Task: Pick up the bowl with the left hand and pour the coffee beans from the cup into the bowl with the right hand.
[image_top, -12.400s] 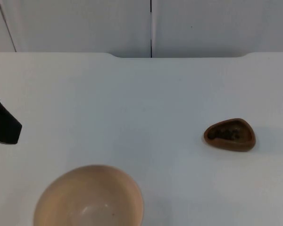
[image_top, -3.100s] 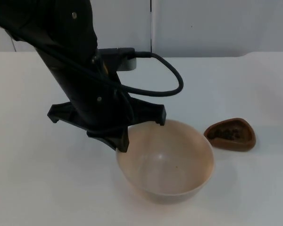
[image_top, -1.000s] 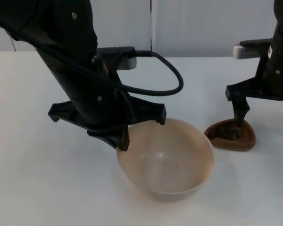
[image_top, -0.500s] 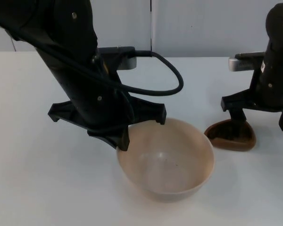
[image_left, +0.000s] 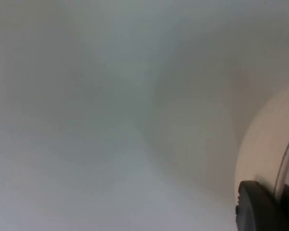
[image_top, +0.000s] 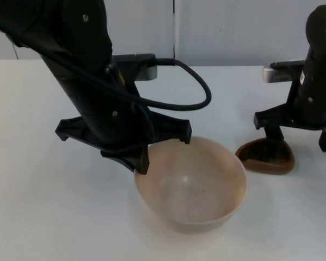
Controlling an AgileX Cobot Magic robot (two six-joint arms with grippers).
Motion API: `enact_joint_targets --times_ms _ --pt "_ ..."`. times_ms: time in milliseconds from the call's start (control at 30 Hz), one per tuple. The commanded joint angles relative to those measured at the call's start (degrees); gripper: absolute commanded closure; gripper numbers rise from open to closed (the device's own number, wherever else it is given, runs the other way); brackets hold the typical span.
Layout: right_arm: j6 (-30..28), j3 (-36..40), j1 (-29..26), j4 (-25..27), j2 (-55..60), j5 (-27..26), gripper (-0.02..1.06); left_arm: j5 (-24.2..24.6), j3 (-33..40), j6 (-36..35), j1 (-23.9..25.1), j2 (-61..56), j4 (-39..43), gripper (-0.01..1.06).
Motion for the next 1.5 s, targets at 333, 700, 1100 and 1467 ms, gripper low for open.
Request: enact_joint_targets --times_ms 333,700,1100,1467 --pt "-0.2 4.2 0.3 -0.3 0.1 -4.1 0.31 -0.4 -0.1 -0.5 -0.3 -0.9 0.1 1.05" --pt "0.3 4.2 0.3 0.2 0.1 -4.8 0.7 -0.4 -0.1 -0.5 -0.3 -0.9 0.0 1.05" --pt "0.3 4.2 0.3 0.3 -0.7 -4.8 1.04 -0.4 -0.1 -0.5 -0.3 -0.9 0.0 1.05" --pt "-0.3 4.0 0.3 0.1 -5.3 -3.7 1.04 -0.4 -0.1 -0.5 -0.3 -0.9 0.0 1.05"
